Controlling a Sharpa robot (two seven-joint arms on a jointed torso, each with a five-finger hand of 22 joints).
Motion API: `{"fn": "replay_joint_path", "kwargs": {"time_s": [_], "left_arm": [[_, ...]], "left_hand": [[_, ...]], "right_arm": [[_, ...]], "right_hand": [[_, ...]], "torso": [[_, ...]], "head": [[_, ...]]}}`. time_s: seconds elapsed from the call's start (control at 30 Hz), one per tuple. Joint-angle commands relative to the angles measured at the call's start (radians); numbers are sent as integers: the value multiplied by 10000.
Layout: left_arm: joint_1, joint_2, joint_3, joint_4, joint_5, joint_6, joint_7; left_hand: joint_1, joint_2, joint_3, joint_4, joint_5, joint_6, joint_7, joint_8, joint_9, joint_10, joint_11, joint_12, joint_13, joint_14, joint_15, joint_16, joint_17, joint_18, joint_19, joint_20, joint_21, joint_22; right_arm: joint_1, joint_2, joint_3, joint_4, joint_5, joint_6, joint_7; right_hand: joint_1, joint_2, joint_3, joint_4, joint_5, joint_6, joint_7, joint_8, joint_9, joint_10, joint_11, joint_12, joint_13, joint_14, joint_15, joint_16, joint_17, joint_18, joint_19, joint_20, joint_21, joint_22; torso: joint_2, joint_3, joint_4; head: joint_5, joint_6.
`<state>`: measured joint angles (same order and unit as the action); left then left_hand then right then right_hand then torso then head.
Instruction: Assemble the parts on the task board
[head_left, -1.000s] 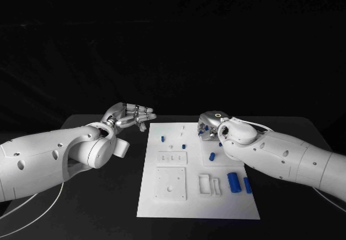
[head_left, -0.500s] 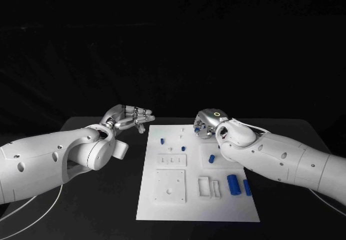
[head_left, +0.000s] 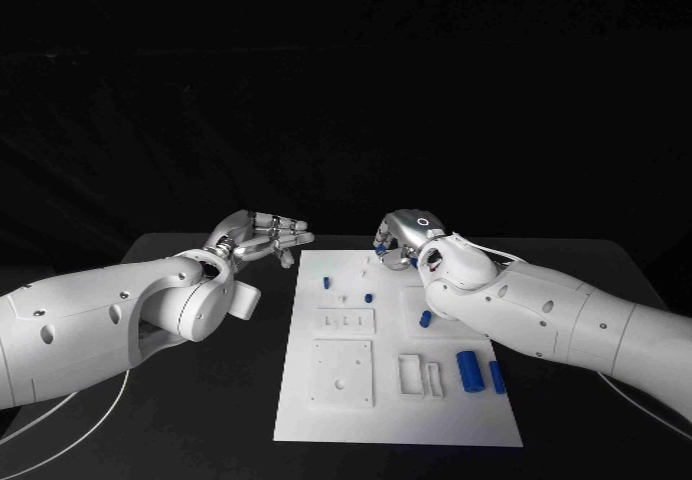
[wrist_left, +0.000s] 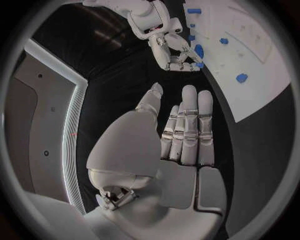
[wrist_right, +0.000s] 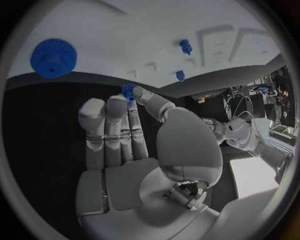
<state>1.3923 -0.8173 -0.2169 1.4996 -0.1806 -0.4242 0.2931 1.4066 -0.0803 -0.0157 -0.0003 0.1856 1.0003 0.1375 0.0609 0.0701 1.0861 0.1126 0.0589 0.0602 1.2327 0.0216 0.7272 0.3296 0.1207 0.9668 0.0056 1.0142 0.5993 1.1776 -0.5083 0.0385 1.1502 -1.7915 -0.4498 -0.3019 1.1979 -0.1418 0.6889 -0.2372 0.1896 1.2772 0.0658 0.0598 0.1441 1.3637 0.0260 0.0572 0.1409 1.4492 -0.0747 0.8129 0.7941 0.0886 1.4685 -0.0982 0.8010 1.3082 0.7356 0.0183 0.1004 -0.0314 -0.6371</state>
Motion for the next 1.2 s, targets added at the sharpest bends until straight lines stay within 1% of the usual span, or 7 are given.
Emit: {"fn": "replay_joint_path", "kwargs": {"time_s": [0.03,0.2,0.37,0.63,0.83,0.97,1.2], "left_arm": [[53,17,13,73,18,113,99],[77,3,14,138,4,111,93],[103,-3,14,168,-13,103,93],[114,6,14,183,-20,97,92],[116,-3,14,193,-21,97,91],[116,-11,14,196,-21,97,89],[117,-14,14,195,-21,98,89]], "left_hand": [[10,30,-22,-25,10,-33,-13,25,15,-44,-5,25,15,-66,22,50,-11,130,-78,20,19,8],[14,41,-36,-69,10,-34,-14,24,13,-43,-5,26,15,-65,21,52,-11,128,-82,17,19,27],[14,41,-36,-69,10,-34,-14,24,13,-43,-5,26,15,-65,21,52,-11,128,-82,17,19,27],[14,41,-36,-69,10,-34,-14,24,13,-43,-5,26,15,-65,21,52,-11,128,-82,17,19,27],[14,41,-36,-69,10,-34,-14,24,13,-43,-5,26,15,-65,21,52,-11,128,-82,17,19,27],[15,31,-32,-75,10,-48,-21,24,13,-54,-4,26,15,-65,22,47,-15,128,-83,18,12,47],[15,31,-32,-75,10,-48,-21,24,13,-54,-4,26,15,-65,22,47,-15,128,-83,18,12,47]], "right_arm": [[5,122,5,-118,-75,-141,50],[5,296,4,-263,-75,-101,115],[4,425,2,-389,-75,-36,176],[1,526,-6,-506,-77,57,226],[-1,544,-9,-527,-78,132,231],[-1,532,-10,-543,-103,188,218],[-1,522,-18,-563,-136,305,211]], "right_hand": [[132,52,-43,41,-44,57,7,45,16,326,-249,38,690,-8,-74,8,3,193,428,-64,-58,76],[146,75,-102,34,-31,47,11,44,3,328,-246,41,639,-10,-71,21,1,192,446,-62,-111,144],[138,78,-119,24,13,45,13,44,-6,329,-246,40,621,-10,-72,18,-9,196,457,-61,-166,180],[138,81,-131,19,24,41,15,43,-9,322,-244,37,614,-10,-70,17,-10,195,460,-62,-174,192],[130,97,-170,1,68,43,15,44,-20,328,-248,38,596,-7,-69,26,-11,194,469,-60,-210,234],[127,100,-177,-8,84,44,14,44,-24,330,-244,40,590,-14,-70,22,-13,194,471,-60,-227,250],[123,97,-183,-18,107,52,12,46,-26,328,-244,38,586,-15,-71,18,-17,195,472,-61,-250,260]], "torso": [[55,-6,53],[122,-9,132],[179,-24,170],[263,-65,170],[282,-77,170],[274,-83,168],[277,-84,171]], "head": [[28,3],[27,11],[6,33],[-3,134],[60,101],[16,89],[23,91]]}}
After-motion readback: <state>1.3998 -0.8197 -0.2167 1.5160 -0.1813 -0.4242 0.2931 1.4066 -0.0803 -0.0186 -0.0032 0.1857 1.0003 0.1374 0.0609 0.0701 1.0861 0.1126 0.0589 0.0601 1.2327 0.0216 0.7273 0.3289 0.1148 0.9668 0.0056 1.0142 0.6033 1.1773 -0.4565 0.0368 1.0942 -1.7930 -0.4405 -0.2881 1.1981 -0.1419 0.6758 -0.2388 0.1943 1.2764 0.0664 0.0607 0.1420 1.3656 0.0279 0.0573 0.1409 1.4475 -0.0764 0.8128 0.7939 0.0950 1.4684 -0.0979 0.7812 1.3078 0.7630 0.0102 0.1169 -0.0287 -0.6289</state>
